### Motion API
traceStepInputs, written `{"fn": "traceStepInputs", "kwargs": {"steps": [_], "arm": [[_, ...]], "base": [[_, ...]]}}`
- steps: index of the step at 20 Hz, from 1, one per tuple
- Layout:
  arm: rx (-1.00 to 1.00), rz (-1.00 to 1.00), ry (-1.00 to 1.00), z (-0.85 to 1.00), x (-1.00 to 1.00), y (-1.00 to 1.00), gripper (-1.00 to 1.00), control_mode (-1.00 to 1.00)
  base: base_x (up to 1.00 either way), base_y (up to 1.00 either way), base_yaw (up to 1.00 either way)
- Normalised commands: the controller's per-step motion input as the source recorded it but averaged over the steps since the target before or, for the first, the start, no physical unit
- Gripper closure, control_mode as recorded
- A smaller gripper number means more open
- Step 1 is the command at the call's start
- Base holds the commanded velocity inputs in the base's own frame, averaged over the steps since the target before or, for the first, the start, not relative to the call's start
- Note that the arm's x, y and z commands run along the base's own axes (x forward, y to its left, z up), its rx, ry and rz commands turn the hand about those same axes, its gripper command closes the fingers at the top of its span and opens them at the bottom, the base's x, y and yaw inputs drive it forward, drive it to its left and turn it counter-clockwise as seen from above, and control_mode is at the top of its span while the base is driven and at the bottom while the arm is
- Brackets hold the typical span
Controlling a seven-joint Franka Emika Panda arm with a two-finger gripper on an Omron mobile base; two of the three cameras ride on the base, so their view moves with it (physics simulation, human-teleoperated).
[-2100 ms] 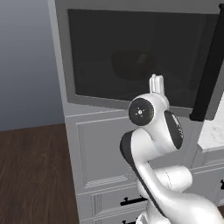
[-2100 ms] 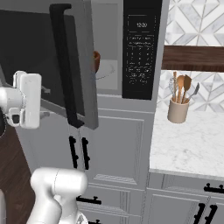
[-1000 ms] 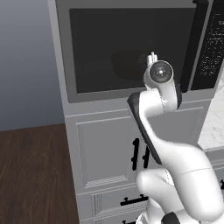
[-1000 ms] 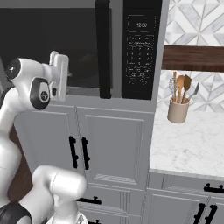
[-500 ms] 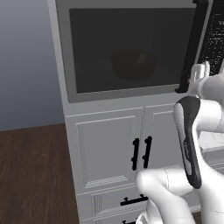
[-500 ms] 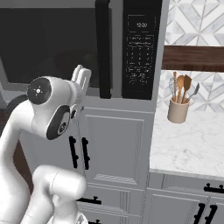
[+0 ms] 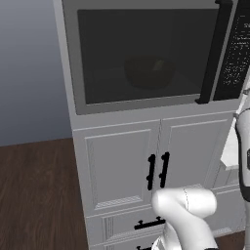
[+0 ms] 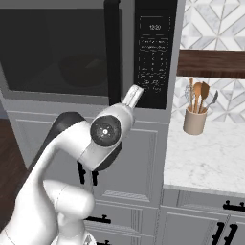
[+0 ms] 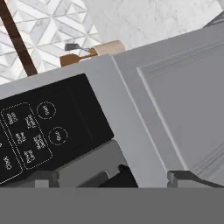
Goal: Pick the corn from the sink and place it in the bowl. Then pick the bowl and place it in the microwave. Then close the microwave door and press the start button.
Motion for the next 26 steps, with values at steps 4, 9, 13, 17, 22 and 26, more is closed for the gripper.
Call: {"fn": "traceStepInputs", "kwargs": {"steps": [4,9,13,17,22,26], "arm": [[0.10,0.01,-0.11,0.04,0.42,-0.64,-1.00,-1.00],[0.05,0.03,-0.03,0.08,0.61,-0.12,-1.00,-1.00],[0.04,0.04,-0.01,0.08,0.52,-0.04,-1.00,-1.00],[0.03,0.04,0.00,0.01,0.31,-0.23,-1.00,-1.00],[0.03,0.04,0.00,0.00,0.13,-0.23,-1.00,-1.00],[0.02,0.04,0.00,-0.04,0.17,-0.04,-1.00,-1.00]], "base": [[0.00,0.00,0.00],[0.00,0.00,0.00],[0.00,0.00,0.00],[0.00,0.00,0.00],[0.00,0.00,0.00],[0.00,0.00,0.00]]}}
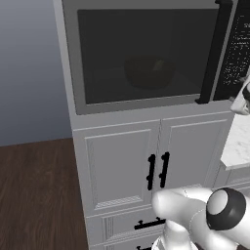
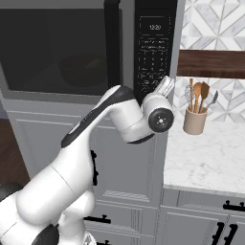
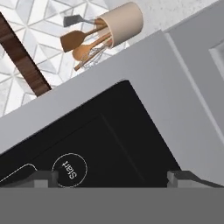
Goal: Pick the corn from the sink and place it in the bowl. Then pick the bowl and place it in the microwave. Then close the microwave door and press the start button.
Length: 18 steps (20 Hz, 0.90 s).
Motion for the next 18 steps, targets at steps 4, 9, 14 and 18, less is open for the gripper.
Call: {"fn": "traceStepInputs", "kwargs": {"steps": [4,9,14,18], "arm": [[0.00,0.06,0.00,-0.20,0.15,0.05,-1.00,-1.00],[0.00,0.06,0.00,-0.25,0.05,0.10,-1.00,-1.00],[0.00,0.02,0.00,-0.01,0.44,0.00,-1.00,-1.00],[0.00,0.00,0.00,-0.04,0.64,0.09,-1.00,-1.00]], "base": [[0.00,0.00,0.00],[0.00,0.00,0.00],[0.00,0.00,0.00],[0.00,0.00,0.00]]}}
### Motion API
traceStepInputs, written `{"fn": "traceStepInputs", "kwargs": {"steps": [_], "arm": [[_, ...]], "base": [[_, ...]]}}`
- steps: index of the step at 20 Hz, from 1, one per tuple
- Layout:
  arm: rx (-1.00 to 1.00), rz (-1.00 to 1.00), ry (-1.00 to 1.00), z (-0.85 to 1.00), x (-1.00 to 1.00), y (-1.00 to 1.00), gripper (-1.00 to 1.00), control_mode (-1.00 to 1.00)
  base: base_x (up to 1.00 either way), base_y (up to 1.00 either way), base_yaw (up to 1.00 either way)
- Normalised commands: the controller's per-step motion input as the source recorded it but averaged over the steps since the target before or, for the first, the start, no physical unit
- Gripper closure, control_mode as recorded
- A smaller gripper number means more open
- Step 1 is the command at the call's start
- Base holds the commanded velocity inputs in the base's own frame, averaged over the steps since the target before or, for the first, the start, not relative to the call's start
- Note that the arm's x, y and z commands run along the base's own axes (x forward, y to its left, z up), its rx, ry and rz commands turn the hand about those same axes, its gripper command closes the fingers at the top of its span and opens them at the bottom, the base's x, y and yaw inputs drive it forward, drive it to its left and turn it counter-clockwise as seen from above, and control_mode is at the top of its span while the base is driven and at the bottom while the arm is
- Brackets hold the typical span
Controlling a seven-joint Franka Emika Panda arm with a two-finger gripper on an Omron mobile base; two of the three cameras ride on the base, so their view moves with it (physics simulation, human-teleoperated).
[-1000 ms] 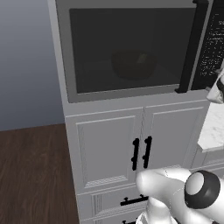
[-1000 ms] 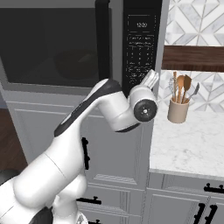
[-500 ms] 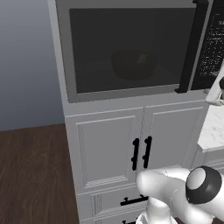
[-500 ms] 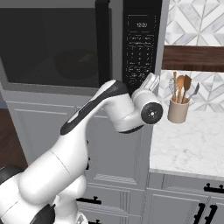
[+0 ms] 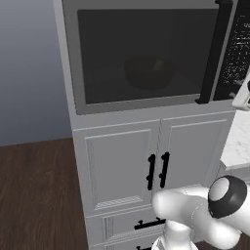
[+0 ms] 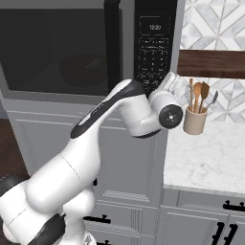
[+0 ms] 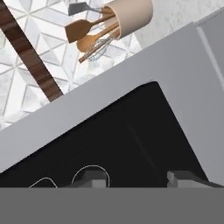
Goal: Pick the corn from the sink and place it in the bowl. Then pick the bowl and place it in the microwave. Then close the microwave door and press the start button.
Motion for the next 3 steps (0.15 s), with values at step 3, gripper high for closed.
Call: {"fn": "traceStepInputs", "kwargs": {"steps": [3], "arm": [[0.00,0.00,0.00,-0.24,0.36,0.14,-1.00,-1.00]], "base": [[0.00,0.00,0.00]]}}
